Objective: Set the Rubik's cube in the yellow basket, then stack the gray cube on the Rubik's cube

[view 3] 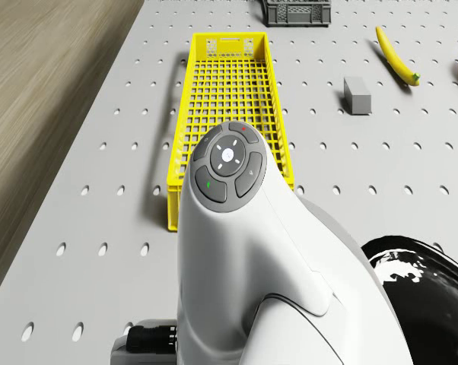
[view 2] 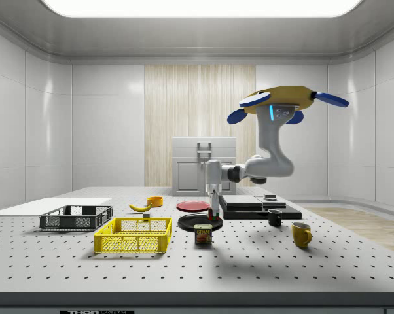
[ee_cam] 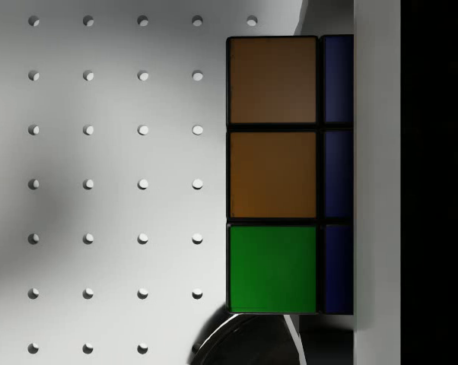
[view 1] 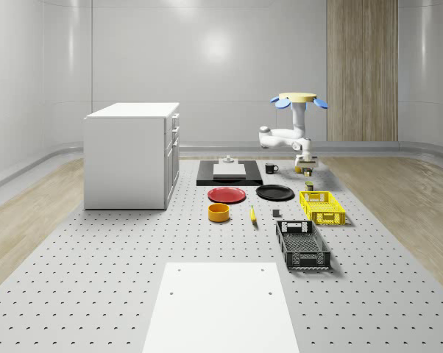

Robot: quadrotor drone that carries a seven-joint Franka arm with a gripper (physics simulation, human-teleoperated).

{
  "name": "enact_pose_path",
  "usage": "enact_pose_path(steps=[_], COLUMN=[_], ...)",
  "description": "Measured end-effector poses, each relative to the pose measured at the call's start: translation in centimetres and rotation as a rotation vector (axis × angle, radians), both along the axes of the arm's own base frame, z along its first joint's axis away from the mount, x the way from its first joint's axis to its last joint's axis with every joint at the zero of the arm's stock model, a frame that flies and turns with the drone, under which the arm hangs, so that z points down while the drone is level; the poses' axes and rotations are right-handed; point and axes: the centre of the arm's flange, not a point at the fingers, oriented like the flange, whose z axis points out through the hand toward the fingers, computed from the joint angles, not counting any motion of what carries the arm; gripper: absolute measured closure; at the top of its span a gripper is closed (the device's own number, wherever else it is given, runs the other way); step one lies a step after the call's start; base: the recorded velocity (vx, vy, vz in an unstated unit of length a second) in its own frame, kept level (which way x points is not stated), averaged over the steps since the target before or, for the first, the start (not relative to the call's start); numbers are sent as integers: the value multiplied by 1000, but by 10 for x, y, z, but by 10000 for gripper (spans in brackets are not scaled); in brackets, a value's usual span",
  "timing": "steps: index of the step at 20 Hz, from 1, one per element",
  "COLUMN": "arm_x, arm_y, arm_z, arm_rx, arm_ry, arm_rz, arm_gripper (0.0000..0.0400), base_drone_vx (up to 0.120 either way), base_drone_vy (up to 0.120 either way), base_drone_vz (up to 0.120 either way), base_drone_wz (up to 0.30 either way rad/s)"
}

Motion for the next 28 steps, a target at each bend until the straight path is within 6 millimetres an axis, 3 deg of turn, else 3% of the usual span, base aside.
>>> enact_pose_path(steps=[28], arm_x=[0], arm_y=[0], arm_z=[0], arm_rx=[0], arm_ry=[0], arm_rz=[0], arm_gripper=[75], base_drone_vx=[120], base_drone_vy=[0], base_drone_vz=[0], base_drone_wz=[0])
